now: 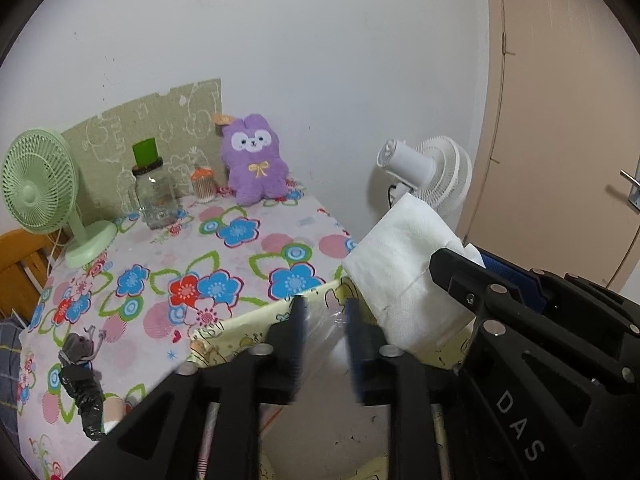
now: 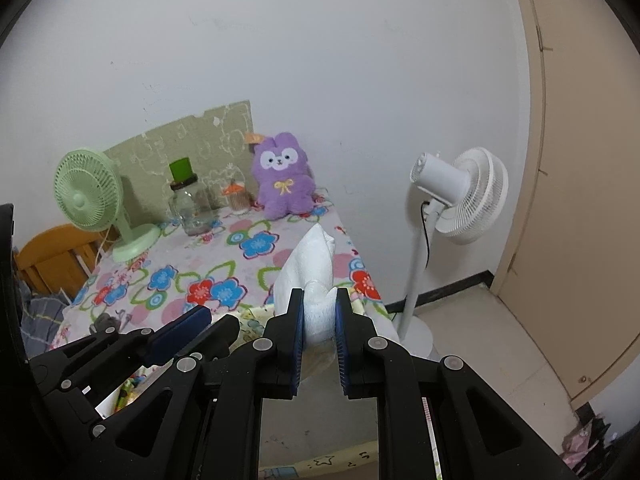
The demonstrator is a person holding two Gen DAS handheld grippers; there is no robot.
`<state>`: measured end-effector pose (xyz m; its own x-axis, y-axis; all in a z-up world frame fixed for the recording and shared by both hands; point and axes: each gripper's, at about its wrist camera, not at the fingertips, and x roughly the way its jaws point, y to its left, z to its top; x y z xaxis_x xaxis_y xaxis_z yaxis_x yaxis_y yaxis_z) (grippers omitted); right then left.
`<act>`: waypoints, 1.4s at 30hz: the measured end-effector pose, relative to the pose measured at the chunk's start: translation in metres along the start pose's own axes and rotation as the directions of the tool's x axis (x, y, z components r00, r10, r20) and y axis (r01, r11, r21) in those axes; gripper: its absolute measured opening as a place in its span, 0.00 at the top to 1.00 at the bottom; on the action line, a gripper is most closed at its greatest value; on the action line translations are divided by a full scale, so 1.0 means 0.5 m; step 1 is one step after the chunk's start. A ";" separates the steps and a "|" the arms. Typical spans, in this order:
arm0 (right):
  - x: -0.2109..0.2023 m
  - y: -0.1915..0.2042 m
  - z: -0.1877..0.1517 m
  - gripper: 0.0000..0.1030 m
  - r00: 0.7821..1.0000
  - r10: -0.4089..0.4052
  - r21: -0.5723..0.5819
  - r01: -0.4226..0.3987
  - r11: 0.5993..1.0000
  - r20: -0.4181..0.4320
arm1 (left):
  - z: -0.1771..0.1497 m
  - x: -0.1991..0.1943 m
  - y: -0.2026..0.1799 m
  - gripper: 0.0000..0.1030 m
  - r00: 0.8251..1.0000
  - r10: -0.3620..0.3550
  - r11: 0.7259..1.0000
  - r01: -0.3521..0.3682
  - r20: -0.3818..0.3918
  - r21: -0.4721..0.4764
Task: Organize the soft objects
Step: 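Lift the bag and cloth together and carry them toward the fabric box, then lower the bag and cloth into the fabric box and open both tools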
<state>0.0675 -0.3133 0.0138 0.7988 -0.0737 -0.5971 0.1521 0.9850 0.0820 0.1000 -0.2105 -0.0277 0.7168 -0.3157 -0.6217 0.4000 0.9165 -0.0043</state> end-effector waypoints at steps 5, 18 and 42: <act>0.026 0.000 -0.013 0.83 0.999 -0.003 -0.005 0.003 1.000 -0.033 | -0.015 0.019 0.002 0.34 1.000 0.014 1.000 -0.014 -0.027 0.004; 0.089 0.006 -0.046 0.63 0.992 0.003 -0.003 -0.003 1.000 -0.124 | -0.044 0.056 0.021 0.12 0.993 0.072 0.997 -0.068 -0.092 0.042; 0.053 0.043 -0.044 0.14 0.997 -0.005 0.005 0.005 1.000 -0.078 | -0.044 0.016 0.055 0.06 0.997 0.067 0.997 -0.064 -0.047 0.047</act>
<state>0.0792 -0.2907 -0.0179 0.7503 -0.0659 -0.6579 0.1590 0.9838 0.0828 0.1042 -0.1822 -0.0500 0.7141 -0.2421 -0.6568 0.3791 0.9225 0.0722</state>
